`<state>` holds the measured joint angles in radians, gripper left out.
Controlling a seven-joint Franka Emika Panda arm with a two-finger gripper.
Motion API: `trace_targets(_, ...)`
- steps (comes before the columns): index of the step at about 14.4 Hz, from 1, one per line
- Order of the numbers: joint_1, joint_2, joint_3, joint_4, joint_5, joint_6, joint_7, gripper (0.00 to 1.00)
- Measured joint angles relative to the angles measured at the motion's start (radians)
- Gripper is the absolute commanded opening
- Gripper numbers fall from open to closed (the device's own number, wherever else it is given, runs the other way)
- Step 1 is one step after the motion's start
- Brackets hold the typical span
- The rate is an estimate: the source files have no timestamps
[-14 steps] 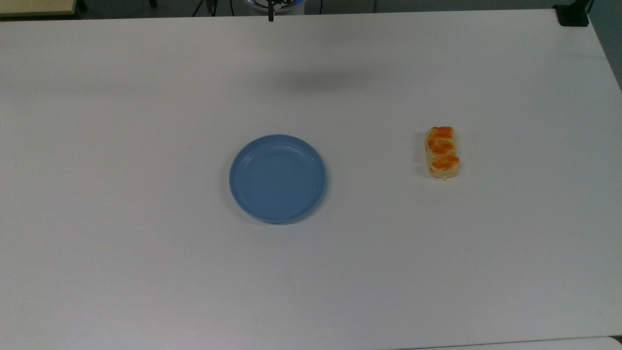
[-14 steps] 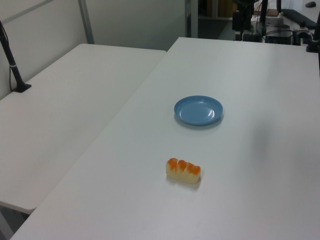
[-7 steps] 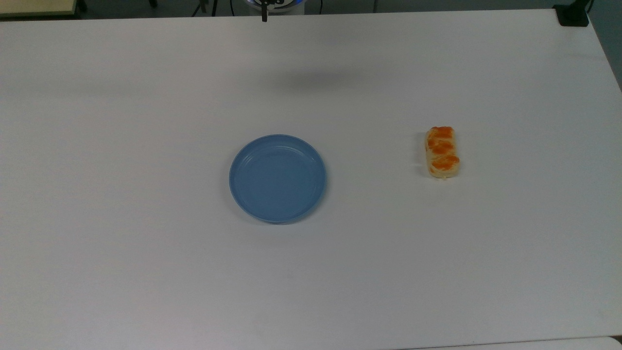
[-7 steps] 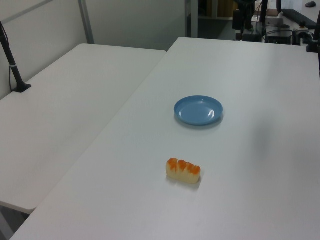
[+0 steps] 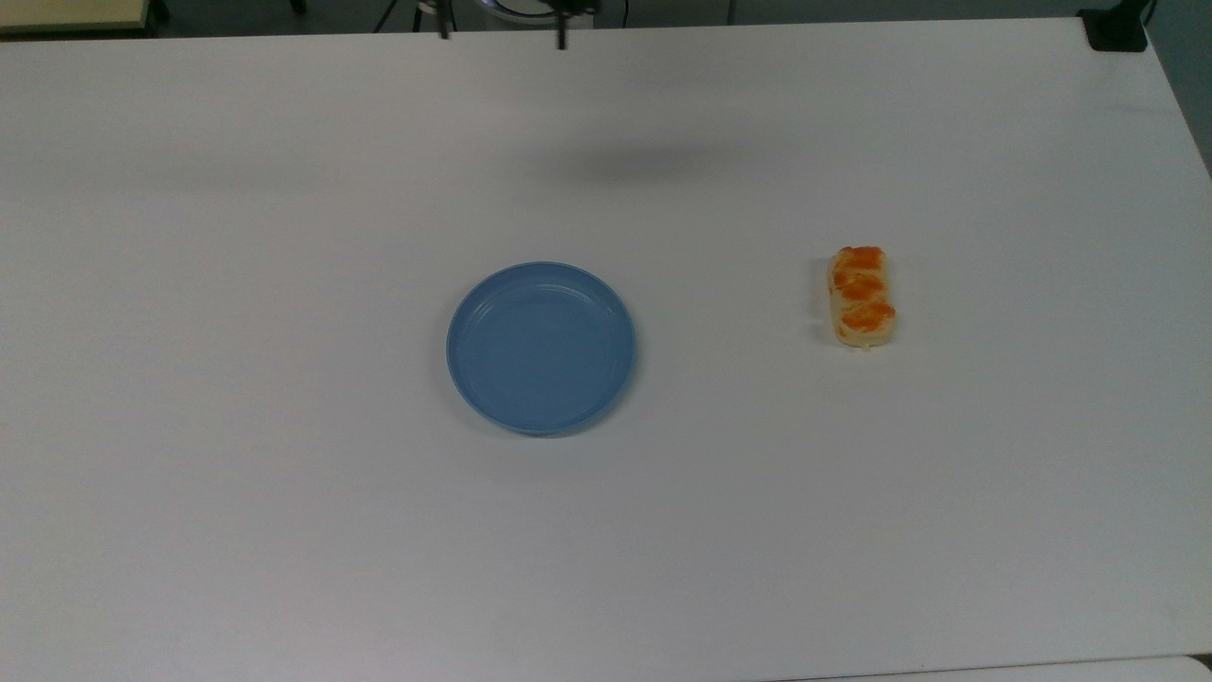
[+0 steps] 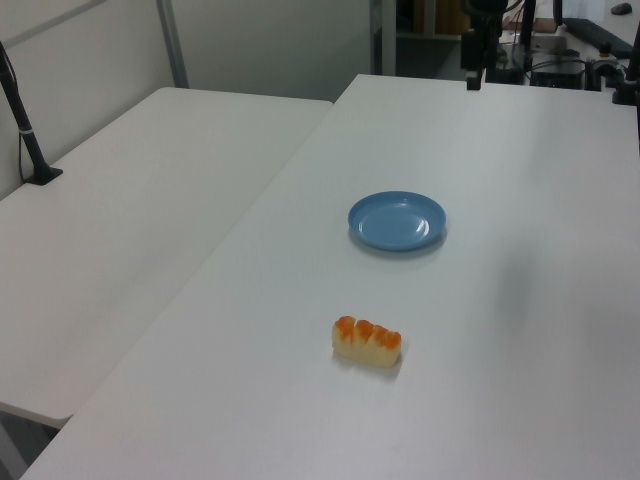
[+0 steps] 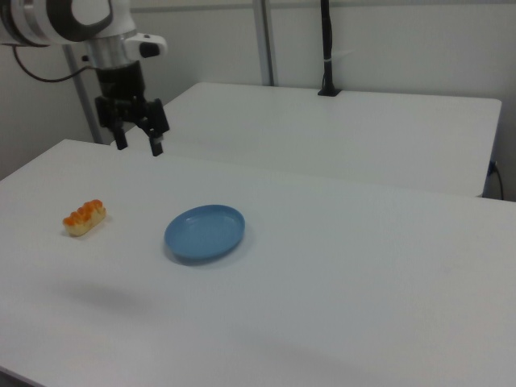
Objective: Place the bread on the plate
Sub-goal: 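Move the open gripper over the orange-topped bread roll and lower it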
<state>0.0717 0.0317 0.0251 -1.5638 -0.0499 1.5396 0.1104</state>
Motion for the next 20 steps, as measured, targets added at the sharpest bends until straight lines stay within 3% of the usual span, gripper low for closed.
trace_targets(5,0.138,0.048,0.007,-0.002,0.017,0.078,0.112,1.00)
trace_targets(11,0.321,0.225,0.010,-0.014,0.020,0.280,0.365,1.00)
trace_targets(16,0.404,0.386,0.011,-0.015,0.020,0.502,0.445,1.00)
trace_targets(20,0.451,0.459,0.011,-0.014,0.019,0.560,0.446,1.00)
